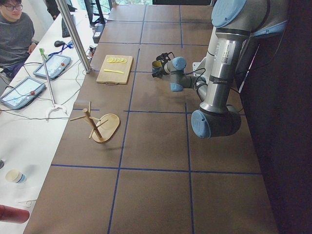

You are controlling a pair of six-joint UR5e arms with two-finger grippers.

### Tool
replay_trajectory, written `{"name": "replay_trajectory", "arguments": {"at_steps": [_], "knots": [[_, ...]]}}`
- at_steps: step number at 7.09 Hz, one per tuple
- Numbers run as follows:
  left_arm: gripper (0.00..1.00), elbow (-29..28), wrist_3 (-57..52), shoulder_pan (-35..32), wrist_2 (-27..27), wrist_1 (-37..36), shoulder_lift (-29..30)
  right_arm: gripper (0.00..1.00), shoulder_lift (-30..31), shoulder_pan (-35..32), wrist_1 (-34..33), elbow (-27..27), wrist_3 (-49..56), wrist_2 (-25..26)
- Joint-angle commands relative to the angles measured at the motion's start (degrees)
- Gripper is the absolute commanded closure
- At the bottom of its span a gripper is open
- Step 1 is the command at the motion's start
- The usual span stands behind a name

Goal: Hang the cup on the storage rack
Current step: 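Move the left gripper to the mug and grasp its rim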

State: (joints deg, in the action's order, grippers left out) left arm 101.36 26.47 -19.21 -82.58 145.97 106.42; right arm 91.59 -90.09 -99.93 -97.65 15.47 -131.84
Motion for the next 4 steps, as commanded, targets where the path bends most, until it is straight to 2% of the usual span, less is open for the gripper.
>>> {"name": "replay_trajectory", "arguments": {"at_steps": [1,3,4], "knots": [[0.00,-7.3,0.2,4.6,6.0,4.0,5.1,0.00,0.0,0.0,0.0,0.2,0.1,0.0],[0.00,-15.1,0.1,5.0,6.3,10.0,8.9,0.00,0.0,0.0,0.0,0.1,0.1,0.0],[0.00,-15.7,0.1,5.0,6.3,10.4,9.6,0.00,0.0,0.0,0.0,0.0,0.0,0.0]]}}
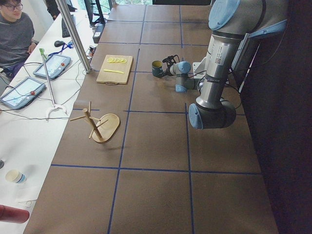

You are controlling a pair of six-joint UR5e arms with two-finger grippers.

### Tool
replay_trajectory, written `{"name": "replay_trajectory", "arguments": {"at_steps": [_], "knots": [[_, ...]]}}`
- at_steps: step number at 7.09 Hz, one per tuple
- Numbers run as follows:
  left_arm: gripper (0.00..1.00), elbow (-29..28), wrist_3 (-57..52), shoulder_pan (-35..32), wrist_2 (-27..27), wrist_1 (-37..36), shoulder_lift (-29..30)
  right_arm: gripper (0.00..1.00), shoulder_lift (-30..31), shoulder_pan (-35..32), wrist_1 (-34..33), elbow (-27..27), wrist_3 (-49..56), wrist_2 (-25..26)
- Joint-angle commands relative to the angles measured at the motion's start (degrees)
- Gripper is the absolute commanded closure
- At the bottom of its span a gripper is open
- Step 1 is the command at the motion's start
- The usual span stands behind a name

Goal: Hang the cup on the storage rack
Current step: 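Move the left gripper to the mug and grasp its rim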

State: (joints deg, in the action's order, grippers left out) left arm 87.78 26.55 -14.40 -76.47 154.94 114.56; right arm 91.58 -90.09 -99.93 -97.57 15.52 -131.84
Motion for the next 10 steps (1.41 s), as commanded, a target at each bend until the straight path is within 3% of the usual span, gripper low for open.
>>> {"name": "replay_trajectory", "arguments": {"at_steps": [1,2,3,4,5,6,8,10], "knots": [[0.00,-2.1,0.0,0.0,0.2,1.3,1.7,0.00,0.0,0.0,0.0,-0.1,0.0,0.0],[0.01,-2.1,0.0,-0.4,0.2,1.3,2.2,0.00,0.0,0.0,0.0,0.1,0.0,0.0],[0.11,-2.1,0.1,-0.5,0.7,1.3,2.6,0.00,0.0,0.0,0.0,0.0,0.0,0.0],[0.47,-2.1,0.6,-0.6,0.7,1.3,2.8,0.00,0.0,0.0,0.0,0.0,0.0,0.0],[0.63,-1.9,2.9,-0.7,0.5,1.3,2.8,0.00,0.0,0.0,0.0,0.0,0.0,0.0],[0.86,-1.8,3.2,-0.6,0.6,1.4,2.9,0.00,0.0,0.0,0.0,0.0,0.0,0.0],[1.00,-1.6,3.3,-0.8,0.6,1.7,2.8,0.00,0.0,0.0,0.0,0.0,0.0,-0.1],[1.00,-1.5,10.4,-0.9,0.5,7.9,2.9,0.00,0.1,0.0,0.0,0.1,0.0,0.0]]}}
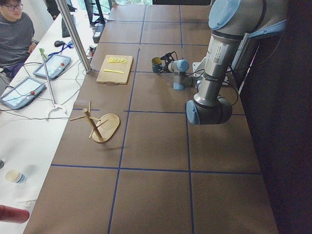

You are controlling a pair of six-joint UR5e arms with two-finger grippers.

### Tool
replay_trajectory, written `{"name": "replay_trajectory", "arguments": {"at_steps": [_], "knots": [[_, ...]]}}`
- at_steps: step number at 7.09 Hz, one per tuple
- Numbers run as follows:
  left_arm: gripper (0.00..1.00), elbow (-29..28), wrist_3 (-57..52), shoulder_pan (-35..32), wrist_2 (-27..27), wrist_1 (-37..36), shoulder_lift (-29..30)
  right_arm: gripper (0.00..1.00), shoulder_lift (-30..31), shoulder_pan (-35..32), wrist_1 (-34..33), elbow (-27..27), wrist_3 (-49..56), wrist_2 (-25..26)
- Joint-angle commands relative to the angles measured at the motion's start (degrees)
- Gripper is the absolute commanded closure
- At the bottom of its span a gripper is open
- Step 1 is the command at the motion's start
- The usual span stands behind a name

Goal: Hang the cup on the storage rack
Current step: 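Lift the mug with the left gripper toward the wooden stand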

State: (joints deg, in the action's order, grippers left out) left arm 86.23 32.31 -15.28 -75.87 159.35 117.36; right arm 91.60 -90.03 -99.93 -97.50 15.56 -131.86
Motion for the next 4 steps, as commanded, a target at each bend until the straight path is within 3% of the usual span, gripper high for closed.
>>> {"name": "replay_trajectory", "arguments": {"at_steps": [1,2,4], "knots": [[1.00,0.3,11.4,0.0,-0.2,6.0,0.1,0.00,0.3,-0.1,0.0,0.0,0.0,-0.1],[1.00,1.2,18.4,-0.2,-0.2,6.8,-0.1,0.00,0.3,-0.1,0.0,0.0,0.0,-0.1],[1.00,2.3,43.0,-2.9,-0.3,8.1,-0.4,0.00,0.5,-0.1,0.0,0.2,0.0,-0.1]]}}
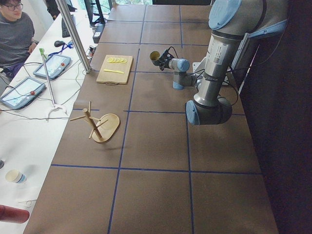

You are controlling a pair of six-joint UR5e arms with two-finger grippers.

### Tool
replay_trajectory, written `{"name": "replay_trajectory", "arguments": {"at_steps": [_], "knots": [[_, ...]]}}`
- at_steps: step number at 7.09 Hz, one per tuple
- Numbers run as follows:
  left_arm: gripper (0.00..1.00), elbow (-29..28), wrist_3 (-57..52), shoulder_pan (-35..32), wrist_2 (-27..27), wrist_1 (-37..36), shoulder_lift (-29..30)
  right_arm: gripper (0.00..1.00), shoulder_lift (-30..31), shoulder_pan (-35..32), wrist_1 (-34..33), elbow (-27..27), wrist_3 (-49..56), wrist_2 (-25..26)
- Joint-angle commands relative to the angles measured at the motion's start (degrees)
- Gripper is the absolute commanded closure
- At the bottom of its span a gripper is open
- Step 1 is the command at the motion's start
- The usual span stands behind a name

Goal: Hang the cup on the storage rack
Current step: 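Lift the mug with the left gripper toward the wooden stand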

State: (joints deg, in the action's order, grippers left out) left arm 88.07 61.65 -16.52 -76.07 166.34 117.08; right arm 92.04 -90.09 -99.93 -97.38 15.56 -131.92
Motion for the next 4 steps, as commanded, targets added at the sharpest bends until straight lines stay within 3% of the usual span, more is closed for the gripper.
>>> {"name": "replay_trajectory", "arguments": {"at_steps": [1,4], "knots": [[1.00,0.7,21.2,-2.9,0.0,4.8,0.2,0.00,0.1,0.0,0.0,0.0,0.0,-0.1],[1.00,0.7,55.6,-14.3,-0.1,8.9,-0.1,0.00,0.1,0.0,0.0,-0.1,0.0,-0.1]]}}
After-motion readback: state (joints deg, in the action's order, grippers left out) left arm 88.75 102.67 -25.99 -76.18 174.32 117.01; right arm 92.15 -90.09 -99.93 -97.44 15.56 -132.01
